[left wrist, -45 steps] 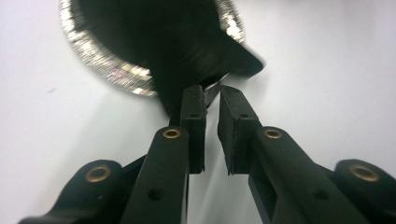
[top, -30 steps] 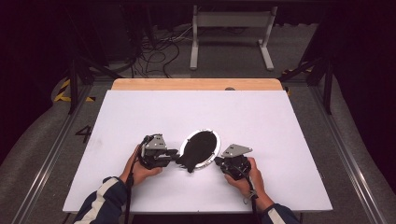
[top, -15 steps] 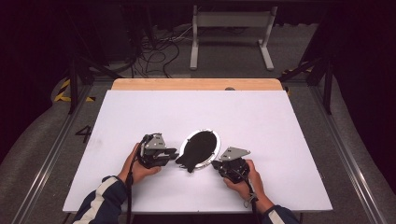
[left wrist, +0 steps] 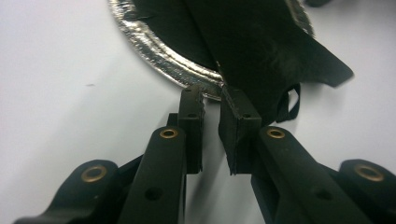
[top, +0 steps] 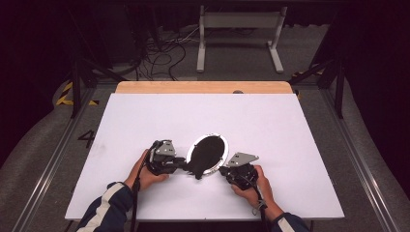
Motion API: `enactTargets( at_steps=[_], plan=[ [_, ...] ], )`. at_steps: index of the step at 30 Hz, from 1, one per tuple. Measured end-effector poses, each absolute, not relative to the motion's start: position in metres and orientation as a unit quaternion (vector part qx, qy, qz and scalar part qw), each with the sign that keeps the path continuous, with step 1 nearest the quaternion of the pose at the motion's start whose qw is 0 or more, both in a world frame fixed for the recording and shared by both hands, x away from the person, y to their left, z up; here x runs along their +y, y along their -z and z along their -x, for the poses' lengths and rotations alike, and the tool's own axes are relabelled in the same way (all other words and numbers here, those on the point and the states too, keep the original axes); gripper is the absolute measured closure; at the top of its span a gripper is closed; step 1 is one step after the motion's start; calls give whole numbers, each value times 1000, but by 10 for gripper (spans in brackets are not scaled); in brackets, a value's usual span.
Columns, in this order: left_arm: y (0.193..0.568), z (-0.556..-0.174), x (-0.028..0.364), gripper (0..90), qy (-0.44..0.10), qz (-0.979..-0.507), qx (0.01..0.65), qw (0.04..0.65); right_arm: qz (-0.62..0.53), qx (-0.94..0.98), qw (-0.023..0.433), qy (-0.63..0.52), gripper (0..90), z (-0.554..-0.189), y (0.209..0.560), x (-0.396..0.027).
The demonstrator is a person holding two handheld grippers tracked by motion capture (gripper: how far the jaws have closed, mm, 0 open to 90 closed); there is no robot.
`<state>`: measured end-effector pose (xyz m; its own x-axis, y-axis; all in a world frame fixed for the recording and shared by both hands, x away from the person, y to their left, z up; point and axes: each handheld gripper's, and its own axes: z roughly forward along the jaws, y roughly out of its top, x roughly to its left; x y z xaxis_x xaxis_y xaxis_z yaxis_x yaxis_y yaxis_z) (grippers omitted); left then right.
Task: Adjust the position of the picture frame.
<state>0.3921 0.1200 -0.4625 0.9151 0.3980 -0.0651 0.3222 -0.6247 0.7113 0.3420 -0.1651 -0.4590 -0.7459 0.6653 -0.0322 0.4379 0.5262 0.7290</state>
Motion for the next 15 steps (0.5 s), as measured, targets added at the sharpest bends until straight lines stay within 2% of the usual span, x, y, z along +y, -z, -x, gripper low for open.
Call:
enactTargets(
  at_steps=[15],
  plan=[
    [465,-386,106,870,-50,-894,207,393,-346,848,158,-370,886,-353,459,-180]
  ],
)
